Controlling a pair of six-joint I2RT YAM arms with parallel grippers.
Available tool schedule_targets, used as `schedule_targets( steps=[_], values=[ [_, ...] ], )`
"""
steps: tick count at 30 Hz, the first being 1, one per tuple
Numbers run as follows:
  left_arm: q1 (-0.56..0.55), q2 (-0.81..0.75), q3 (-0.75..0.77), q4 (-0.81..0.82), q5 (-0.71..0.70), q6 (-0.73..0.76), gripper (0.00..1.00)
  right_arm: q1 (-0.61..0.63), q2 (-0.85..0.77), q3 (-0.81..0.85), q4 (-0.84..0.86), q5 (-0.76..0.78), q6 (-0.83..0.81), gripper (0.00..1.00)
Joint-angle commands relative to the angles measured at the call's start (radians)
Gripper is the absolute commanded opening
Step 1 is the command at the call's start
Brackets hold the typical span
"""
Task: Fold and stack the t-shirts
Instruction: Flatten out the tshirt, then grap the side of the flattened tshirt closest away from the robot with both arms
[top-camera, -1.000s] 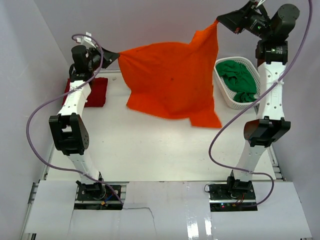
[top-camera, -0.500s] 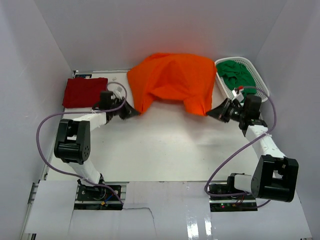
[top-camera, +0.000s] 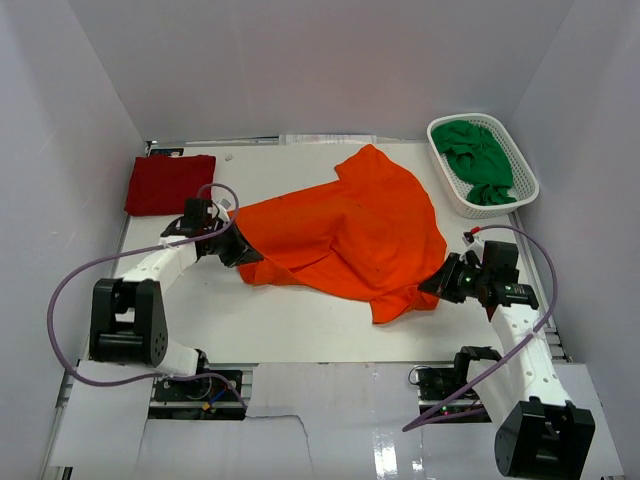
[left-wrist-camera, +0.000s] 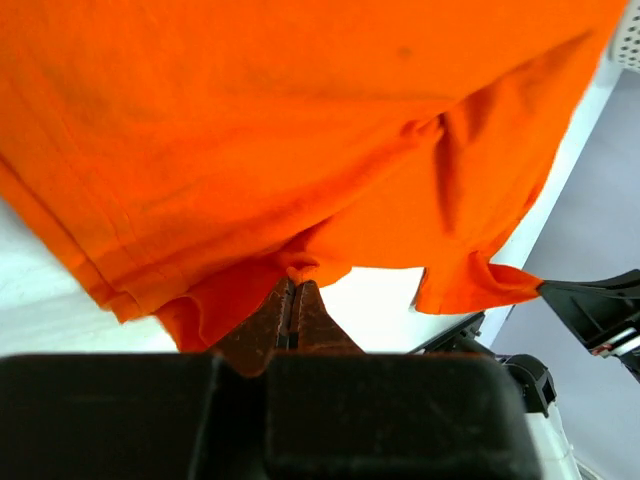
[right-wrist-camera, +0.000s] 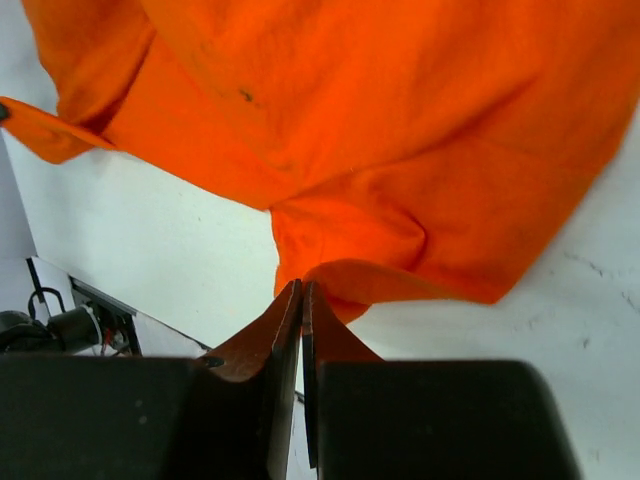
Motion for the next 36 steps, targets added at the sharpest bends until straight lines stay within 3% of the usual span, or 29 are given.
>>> schedule_targets(
  steps=[1, 9, 18, 27, 36],
  values=[
    [0.028, -0.119, 0.015, -0.123, -0.013, 0.065, 0.0, 0.007, -0.048, 0.024, -0.165, 0.061, -0.045, 0.08],
    [0.036, -0.272, -0.111, -0.17, 0.164, 0.024, 0.0, 0.007, -0.036, 0.089, -0.162, 0.182, -0.016, 0.08],
    [0.035, -0.53, -0.229, -0.311, 0.154, -0.01, 0.0, 0.007, 0.109, 0.29, -0.133, 0.22, -0.048, 0.08],
    [0.035, -0.657, -0.344, -0.385, 0.151, -0.005, 0.0, 0.007, 0.309, 0.425, -0.051, 0.186, -0.094, 0.08],
    [0.035, -0.729, -0.281, -0.407, 0.108, 0.018, 0.0, 0.008, 0.493, 0.561, 0.019, 0.168, -0.088, 0.08]
  ],
)
